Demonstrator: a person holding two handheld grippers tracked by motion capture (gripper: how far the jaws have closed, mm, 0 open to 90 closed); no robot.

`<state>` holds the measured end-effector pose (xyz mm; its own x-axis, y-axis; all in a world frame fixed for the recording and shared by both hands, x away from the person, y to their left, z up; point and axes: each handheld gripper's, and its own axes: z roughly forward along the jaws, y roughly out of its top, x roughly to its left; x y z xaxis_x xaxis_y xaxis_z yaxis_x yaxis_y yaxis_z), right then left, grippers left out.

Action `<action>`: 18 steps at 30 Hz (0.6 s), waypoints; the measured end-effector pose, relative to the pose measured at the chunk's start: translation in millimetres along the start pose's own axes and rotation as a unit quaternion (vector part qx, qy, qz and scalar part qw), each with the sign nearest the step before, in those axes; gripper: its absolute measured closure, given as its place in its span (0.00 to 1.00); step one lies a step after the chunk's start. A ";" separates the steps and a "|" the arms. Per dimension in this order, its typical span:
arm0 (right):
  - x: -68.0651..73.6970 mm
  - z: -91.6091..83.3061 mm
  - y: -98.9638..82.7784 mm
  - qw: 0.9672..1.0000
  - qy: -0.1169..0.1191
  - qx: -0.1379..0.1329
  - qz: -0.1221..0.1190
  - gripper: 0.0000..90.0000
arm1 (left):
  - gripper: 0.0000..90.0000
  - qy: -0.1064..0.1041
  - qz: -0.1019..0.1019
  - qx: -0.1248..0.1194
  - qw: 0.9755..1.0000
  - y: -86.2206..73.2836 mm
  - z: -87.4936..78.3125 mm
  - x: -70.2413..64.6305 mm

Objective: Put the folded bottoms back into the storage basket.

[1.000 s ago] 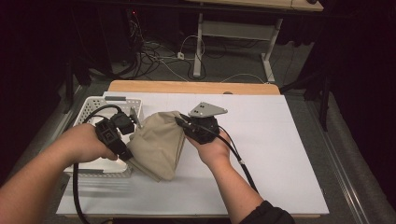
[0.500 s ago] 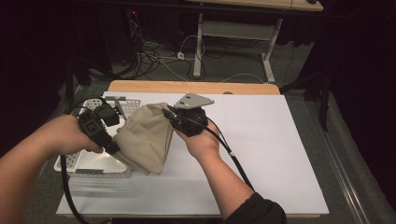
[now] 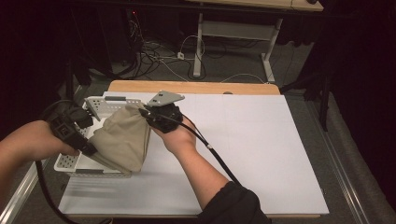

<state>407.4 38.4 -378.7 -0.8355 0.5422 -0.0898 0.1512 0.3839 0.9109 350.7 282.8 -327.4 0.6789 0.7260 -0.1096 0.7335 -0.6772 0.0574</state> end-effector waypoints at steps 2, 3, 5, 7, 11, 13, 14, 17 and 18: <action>2.3 8.8 0.8 1.000 0.005 0.002 0.001 0.91 | 0.79 -0.001 -0.008 -0.004 1.000 -6.2 1.7 5.7; 3.2 13.0 1.4 1.000 0.007 0.002 0.001 0.91 | 0.79 -0.002 -0.012 -0.006 1.000 -9.3 2.4 8.0; 5.8 20.8 2.5 1.000 0.012 0.004 0.006 0.91 | 0.79 -0.003 -0.018 -0.008 1.000 -15.2 3.1 12.3; 8.5 28.3 4.2 1.000 0.016 0.005 0.002 0.91 | 0.79 -0.001 -0.023 -0.007 1.000 -20.8 3.1 16.7; 14.6 41.1 7.0 1.000 0.025 0.004 0.003 0.91 | 0.79 0.002 -0.035 -0.014 0.999 -31.9 2.8 22.9; 16.6 46.3 7.8 1.000 0.028 0.005 0.003 0.91 | 0.79 0.002 -0.040 -0.017 0.999 -37.3 3.5 25.4; 17.8 48.9 8.4 1.000 0.029 0.005 0.003 0.91 | 0.79 0.002 -0.042 -0.017 0.999 -39.7 3.6 26.8; 21.3 55.4 10.4 0.999 0.033 0.007 0.001 0.91 | 0.79 0.002 -0.050 -0.020 0.999 -46.4 3.8 29.9; 22.6 57.1 11.2 0.999 0.033 0.007 0.000 0.91 | 0.79 0.003 -0.051 -0.019 0.999 -48.1 3.6 30.9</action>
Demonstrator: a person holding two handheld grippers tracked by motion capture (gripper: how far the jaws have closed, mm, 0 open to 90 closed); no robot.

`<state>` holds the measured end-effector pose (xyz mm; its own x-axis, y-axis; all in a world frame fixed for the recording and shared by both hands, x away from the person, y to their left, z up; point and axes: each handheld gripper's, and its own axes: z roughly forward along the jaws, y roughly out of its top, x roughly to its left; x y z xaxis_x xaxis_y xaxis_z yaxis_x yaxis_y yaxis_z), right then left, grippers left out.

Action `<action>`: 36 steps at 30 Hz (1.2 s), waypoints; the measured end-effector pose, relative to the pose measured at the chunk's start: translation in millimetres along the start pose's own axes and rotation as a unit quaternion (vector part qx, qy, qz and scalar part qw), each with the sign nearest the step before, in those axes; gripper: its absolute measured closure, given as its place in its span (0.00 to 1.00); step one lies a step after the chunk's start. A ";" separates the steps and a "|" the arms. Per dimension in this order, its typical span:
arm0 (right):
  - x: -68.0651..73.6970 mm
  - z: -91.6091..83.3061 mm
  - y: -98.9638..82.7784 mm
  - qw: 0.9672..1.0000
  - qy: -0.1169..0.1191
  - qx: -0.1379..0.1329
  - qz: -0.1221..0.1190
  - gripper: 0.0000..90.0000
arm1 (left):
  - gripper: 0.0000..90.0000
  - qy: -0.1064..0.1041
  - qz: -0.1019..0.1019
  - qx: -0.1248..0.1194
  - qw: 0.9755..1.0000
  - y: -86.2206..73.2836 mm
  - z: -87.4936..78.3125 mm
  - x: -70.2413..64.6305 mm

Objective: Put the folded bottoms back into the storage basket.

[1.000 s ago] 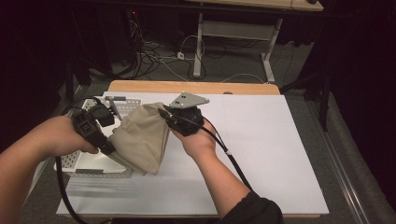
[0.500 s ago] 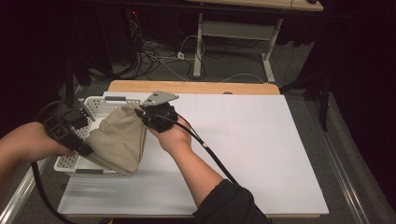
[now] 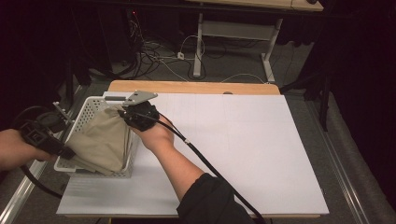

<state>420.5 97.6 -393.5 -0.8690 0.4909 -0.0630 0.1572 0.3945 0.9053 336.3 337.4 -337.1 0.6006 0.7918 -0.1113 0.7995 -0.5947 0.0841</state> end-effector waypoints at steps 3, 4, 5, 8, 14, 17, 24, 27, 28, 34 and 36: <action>2.4 4.2 2.8 1.000 0.003 0.001 -0.003 0.91 | 0.79 0.001 -0.004 -0.002 1.000 -3.3 -0.5 1.8; 2.7 5.3 3.6 1.000 0.003 0.001 -0.003 0.91 | 0.79 0.000 -0.005 -0.002 1.000 -3.7 -0.6 1.9; 2.8 6.0 4.4 1.000 0.003 0.002 -0.003 0.91 | 0.79 0.001 -0.005 -0.003 1.000 -3.9 -0.6 1.9; 1.4 7.0 5.3 1.000 0.000 0.003 -0.004 0.91 | 0.79 0.001 -0.005 -0.008 1.000 -3.2 0.7 1.5; -3.4 6.7 5.5 1.000 -0.005 0.005 -0.002 0.91 | 0.79 0.000 -0.003 -0.010 1.000 -0.7 2.3 -3.2; -4.8 7.0 5.2 1.000 -0.005 0.006 -0.001 0.91 | 0.79 0.003 -0.007 -0.012 1.000 0.8 3.0 -4.7; -10.1 10.9 7.4 1.000 -0.007 0.007 -0.002 0.91 | 0.79 0.003 -0.020 -0.024 1.000 2.6 5.4 -1.1; -14.6 16.0 10.0 1.000 -0.007 0.011 -0.001 0.91 | 0.79 0.003 -0.027 -0.031 0.999 4.2 6.9 2.3; -16.2 18.0 11.2 1.000 -0.008 0.011 -0.001 0.91 | 0.79 0.002 -0.029 -0.035 0.999 4.8 6.9 3.6; -25.0 26.4 19.5 1.000 -0.010 0.008 0.002 0.91 | 0.79 -0.005 -0.042 -0.057 0.997 6.3 8.6 13.1; -27.2 28.6 21.1 1.000 -0.010 0.008 0.001 0.91 | 0.79 -0.013 -0.045 -0.066 0.997 5.1 10.9 16.8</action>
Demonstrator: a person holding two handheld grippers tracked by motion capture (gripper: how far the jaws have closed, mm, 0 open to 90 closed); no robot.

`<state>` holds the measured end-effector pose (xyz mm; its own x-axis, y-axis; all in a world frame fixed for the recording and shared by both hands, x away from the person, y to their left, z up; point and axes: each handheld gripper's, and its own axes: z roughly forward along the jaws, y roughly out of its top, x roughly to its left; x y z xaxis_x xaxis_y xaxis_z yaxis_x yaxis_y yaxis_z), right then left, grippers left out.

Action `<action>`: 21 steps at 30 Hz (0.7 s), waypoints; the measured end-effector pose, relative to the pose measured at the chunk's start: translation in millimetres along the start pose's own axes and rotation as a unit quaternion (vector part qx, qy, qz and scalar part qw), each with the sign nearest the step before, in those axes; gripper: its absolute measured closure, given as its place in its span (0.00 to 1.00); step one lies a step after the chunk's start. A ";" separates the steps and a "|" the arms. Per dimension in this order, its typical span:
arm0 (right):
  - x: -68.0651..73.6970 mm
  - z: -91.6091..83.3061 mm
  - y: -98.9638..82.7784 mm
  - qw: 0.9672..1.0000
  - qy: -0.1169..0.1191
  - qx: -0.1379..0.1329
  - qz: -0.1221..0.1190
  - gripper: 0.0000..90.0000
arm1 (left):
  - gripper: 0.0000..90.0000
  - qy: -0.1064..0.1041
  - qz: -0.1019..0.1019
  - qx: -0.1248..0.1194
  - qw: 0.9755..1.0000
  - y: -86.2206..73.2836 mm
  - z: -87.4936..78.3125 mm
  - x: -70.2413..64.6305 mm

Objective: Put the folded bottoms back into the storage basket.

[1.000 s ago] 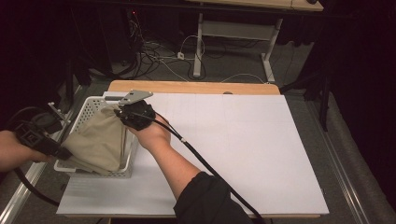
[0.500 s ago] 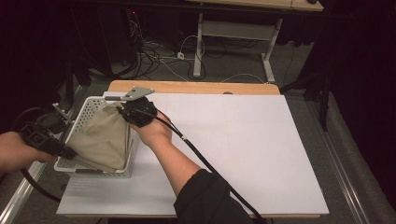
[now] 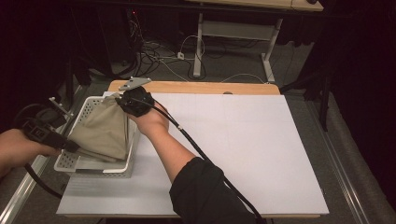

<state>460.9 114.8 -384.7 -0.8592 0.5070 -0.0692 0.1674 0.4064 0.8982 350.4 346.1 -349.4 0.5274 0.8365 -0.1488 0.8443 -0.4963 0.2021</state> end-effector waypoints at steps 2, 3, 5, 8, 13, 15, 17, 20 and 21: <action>-2.0 3.2 0.0 1.000 0.001 0.001 0.000 0.91 | 0.79 -0.001 -0.005 -0.003 1.000 -1.3 3.6 4.2; -3.1 5.8 -0.5 1.000 0.002 0.002 0.001 0.90 | 0.79 -0.001 -0.008 -0.005 1.000 -2.1 6.8 6.5; -7.4 16.3 -4.3 1.000 0.002 0.007 -0.001 0.87 | 0.73 0.011 -0.026 0.005 1.000 -3.5 17.7 13.7; -23.0 36.7 -23.6 0.998 -0.010 0.040 0.038 0.52 | 0.35 0.013 -0.050 0.030 0.998 -7.9 30.5 19.6; -28.3 23.9 -39.8 0.998 -0.001 0.031 0.051 0.27 | 0.24 0.015 -0.043 0.024 0.999 -12.4 26.9 15.7; -28.9 14.9 -43.4 0.998 0.011 0.025 0.062 0.23 | 0.24 0.019 -0.044 0.026 0.999 -12.1 28.7 14.2; -28.3 4.9 -46.0 0.998 0.019 0.017 0.060 0.17 | 0.23 0.023 -0.044 0.029 0.998 -11.3 30.7 11.4; -26.9 -9.1 -50.1 0.998 0.020 0.013 0.056 0.09 | 0.24 0.031 -0.044 0.017 0.998 -8.2 31.8 10.7; -26.4 -12.3 -51.3 0.998 0.018 0.009 0.053 0.05 | 0.25 0.034 -0.045 0.013 0.998 -6.5 32.6 12.4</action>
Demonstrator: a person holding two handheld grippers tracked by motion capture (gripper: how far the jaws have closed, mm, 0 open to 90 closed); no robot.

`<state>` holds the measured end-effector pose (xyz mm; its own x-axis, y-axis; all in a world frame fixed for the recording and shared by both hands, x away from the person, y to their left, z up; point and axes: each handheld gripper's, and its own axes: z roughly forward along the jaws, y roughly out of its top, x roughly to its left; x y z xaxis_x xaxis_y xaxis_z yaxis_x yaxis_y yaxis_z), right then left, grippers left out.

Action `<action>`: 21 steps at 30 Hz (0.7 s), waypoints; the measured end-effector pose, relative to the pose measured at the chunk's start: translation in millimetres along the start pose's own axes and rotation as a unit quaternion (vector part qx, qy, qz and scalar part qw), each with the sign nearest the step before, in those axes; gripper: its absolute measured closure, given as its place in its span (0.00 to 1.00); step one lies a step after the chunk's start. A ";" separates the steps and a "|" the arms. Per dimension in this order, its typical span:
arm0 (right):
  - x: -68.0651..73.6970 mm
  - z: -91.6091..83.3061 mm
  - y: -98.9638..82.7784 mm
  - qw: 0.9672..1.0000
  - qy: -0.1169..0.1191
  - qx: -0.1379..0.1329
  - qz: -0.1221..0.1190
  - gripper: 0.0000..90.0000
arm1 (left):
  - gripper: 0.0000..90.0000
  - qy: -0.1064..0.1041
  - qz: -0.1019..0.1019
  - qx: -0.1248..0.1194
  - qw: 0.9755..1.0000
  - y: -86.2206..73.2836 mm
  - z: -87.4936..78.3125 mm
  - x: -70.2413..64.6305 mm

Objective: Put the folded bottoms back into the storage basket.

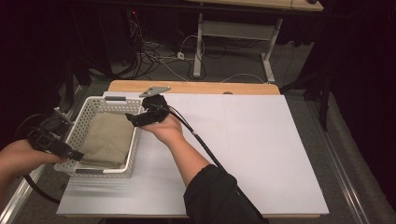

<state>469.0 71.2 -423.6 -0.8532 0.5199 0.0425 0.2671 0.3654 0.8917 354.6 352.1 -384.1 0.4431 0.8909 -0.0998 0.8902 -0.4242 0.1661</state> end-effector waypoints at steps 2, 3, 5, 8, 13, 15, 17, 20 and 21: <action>0.0 -5.8 -3.4 1.000 -0.003 0.003 0.004 0.00 | 0.37 0.013 -0.005 -0.016 1.000 4.1 4.0 4.4; 0.2 -8.6 -5.3 1.000 -0.006 0.003 0.004 0.00 | 0.42 0.016 -0.010 -0.018 1.000 6.4 7.6 7.4; -1.2 -15.2 -8.6 1.000 -0.008 -0.001 0.001 0.00 | 0.50 0.020 -0.014 -0.016 1.000 11.2 17.3 12.3; -2.8 -22.4 -13.8 1.000 -0.006 -0.004 -0.002 0.00 | 0.60 0.017 -0.019 -0.014 1.000 18.3 33.0 18.2; -5.1 -29.0 -20.7 1.000 -0.006 0.002 -0.005 0.00 | 0.75 0.024 -0.024 0.014 0.999 24.7 59.1 19.7; -6.3 -30.9 -22.2 1.000 -0.009 0.001 -0.006 0.00 | 0.87 0.030 -0.020 0.026 0.999 23.8 64.5 18.1; -7.3 -33.2 -23.1 1.000 -0.012 0.004 -0.007 0.00 | 0.91 0.020 -0.016 0.029 0.999 21.3 63.2 17.1; -7.5 -38.1 -22.8 1.000 -0.017 0.003 -0.006 0.00 | 0.91 0.005 -0.015 0.033 0.999 14.5 56.4 17.6; -7.0 -40.2 -22.5 1.000 -0.017 0.002 -0.007 0.00 | 0.90 0.003 -0.015 0.037 0.999 11.7 55.0 17.8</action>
<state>451.0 28.4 -425.8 -0.8411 0.5407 0.0144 0.2566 0.3754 0.8906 378.7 354.0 -437.8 0.4162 0.9040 -0.0974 0.9083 -0.4085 0.0901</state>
